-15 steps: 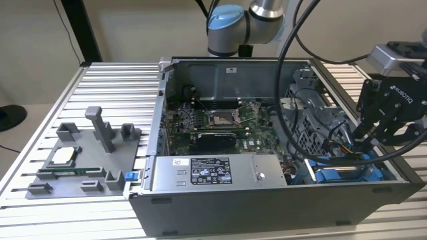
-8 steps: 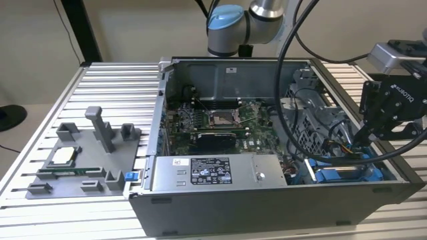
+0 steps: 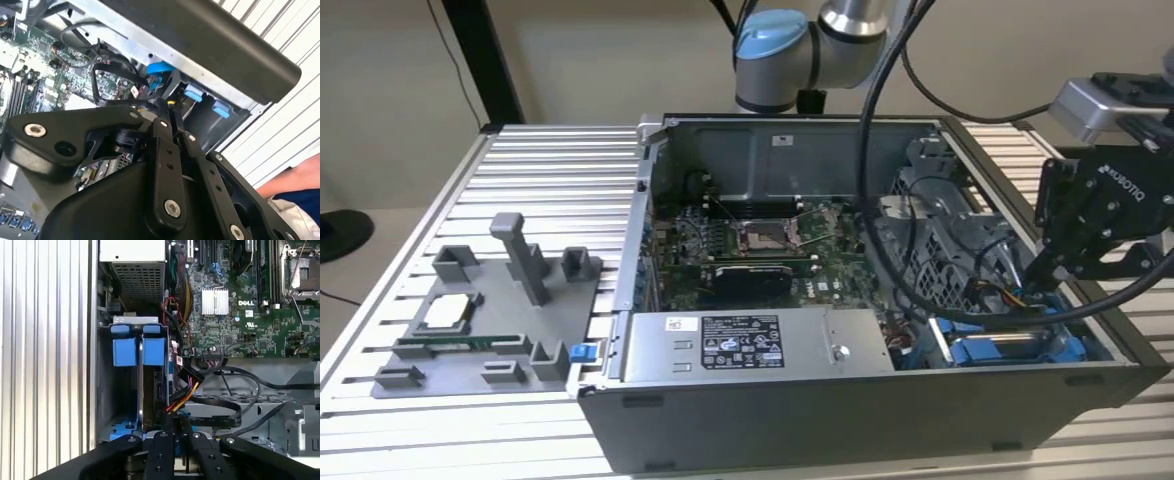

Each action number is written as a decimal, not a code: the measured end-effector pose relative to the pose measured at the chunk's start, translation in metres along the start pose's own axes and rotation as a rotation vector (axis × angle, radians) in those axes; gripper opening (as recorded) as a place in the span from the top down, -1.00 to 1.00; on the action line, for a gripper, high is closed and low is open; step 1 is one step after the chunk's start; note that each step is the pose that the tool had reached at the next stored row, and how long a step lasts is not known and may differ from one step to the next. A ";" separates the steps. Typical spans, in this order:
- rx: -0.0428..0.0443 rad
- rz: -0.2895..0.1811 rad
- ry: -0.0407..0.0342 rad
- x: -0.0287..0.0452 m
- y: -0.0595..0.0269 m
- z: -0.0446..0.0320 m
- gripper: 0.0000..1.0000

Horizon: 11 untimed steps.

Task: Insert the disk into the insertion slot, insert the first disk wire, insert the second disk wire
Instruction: 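Insert the second disk wire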

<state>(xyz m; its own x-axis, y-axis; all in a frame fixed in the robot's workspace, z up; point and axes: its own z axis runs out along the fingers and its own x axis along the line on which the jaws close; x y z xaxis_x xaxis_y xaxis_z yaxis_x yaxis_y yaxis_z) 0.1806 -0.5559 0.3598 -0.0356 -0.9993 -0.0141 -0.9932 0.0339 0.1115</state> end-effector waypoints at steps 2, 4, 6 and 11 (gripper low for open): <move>0.0000 0.000 0.0002 0.0032 0.0081 0.0006 1.00; 0.0002 0.000 0.0004 0.0077 0.0144 0.0012 1.00; 0.0038 0.000 0.0001 0.0124 0.0186 0.0018 1.00; 0.0548 -0.001 -0.0044 0.0156 0.0265 0.0051 1.00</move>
<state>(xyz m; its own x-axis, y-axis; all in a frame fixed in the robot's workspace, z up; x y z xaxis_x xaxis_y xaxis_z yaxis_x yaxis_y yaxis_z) 0.1532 -0.5704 0.3574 -0.0348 -0.9992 -0.0185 -0.9978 0.0337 0.0569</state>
